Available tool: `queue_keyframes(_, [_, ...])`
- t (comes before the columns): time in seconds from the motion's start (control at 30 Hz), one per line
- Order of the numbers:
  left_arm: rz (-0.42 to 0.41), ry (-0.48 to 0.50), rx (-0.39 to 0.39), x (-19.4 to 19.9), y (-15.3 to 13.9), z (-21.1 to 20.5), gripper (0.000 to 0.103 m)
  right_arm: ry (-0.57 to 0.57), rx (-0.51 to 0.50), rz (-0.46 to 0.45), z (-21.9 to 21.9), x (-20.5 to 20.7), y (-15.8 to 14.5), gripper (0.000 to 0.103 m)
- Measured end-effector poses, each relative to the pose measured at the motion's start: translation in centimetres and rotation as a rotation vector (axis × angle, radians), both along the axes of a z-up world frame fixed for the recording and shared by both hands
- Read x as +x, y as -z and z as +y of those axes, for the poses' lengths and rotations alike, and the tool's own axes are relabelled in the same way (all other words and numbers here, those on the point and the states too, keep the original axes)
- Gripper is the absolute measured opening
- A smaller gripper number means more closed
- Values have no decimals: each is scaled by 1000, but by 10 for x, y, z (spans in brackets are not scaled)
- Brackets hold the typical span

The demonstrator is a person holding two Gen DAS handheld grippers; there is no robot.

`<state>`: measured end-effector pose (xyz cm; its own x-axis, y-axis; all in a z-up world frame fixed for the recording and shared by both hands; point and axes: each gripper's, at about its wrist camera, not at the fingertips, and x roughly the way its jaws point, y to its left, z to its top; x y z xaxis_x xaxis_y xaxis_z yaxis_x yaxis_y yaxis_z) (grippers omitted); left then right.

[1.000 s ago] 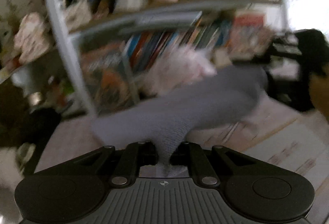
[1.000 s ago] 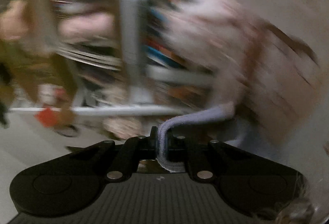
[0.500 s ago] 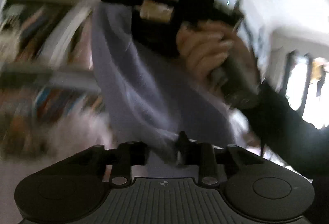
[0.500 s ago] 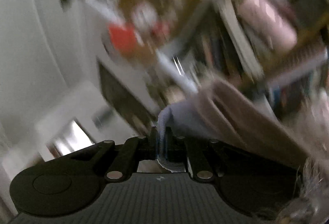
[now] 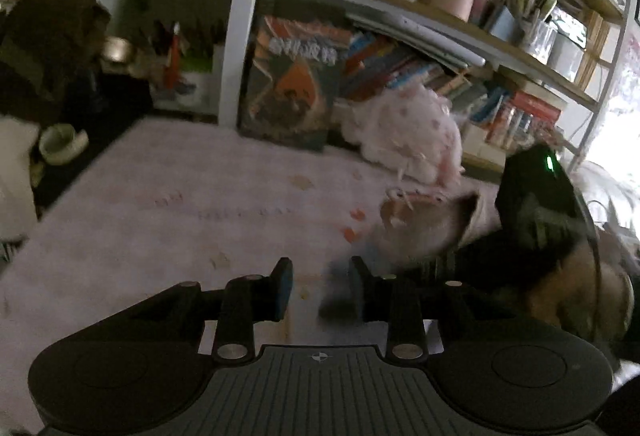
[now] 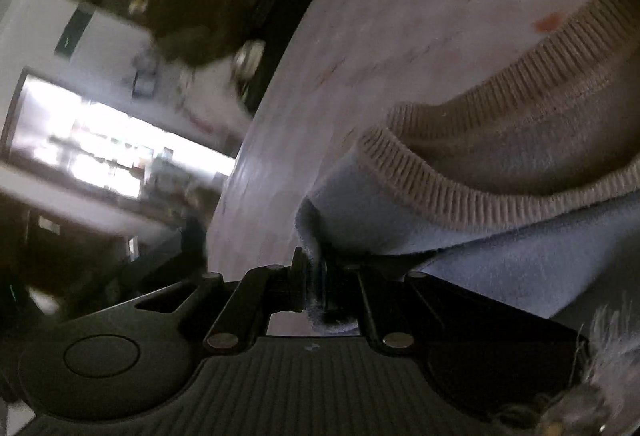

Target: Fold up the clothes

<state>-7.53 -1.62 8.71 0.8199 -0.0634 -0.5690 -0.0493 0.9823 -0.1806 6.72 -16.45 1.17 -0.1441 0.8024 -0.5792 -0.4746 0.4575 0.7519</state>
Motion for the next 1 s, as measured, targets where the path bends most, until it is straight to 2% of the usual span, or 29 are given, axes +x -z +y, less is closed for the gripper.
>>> queue_keyframes(0.03, [-6, -12, 12, 2, -2, 4, 31, -38, -4, -7, 7, -6, 1, 7])
queue_keyframes(0.17, [-6, 48, 75, 33, -4, -2, 31, -127, 4, -48, 17, -23, -2, 10])
queue_keyframes(0.2, [-5, 64, 90, 37, -4, -5, 31, -117, 17, -47, 12, -24, -5, 18])
queue_keyframes(0.23, [-4, 80, 105, 42, -3, -8, 32, -87, 38, -51, 2, -23, -8, 33])
queue_keyframes(0.3, [-2, 113, 136, 52, -3, -15, 38, -16, 78, -67, -21, -17, -15, 46])
queue_keyframes(0.37, [2, 143, 141, 58, 0, -20, 41, 70, 110, -69, -52, -11, -21, 47])
queue_keyframes(0.43, [18, 168, 141, 62, 5, -25, 41, 164, 120, -81, -84, -4, -23, 55])
queue_keyframes(0.47, [27, 177, 143, 64, 8, -27, 42, 211, 121, -95, -100, 0, -25, 56])
queue_keyframes(0.57, [68, 186, 158, 67, 18, -31, 44, 349, 39, -150, -148, 8, -22, 58])
queue_keyframes(0.67, [113, 177, 164, 69, 26, -33, 44, 434, -98, -230, -179, 20, -21, 58])
queue_keyframes(0.8, [126, 143, 105, 59, 25, -26, 51, 469, -199, -294, -188, 32, -13, 62])
queue_keyframes(0.87, [134, 113, 72, 52, 26, -22, 51, 471, -235, -318, -200, 33, -11, 66])
queue_keyframes(1.0, [164, 38, -18, 40, 33, -13, 51, 497, -311, -377, -209, 46, -4, 66])
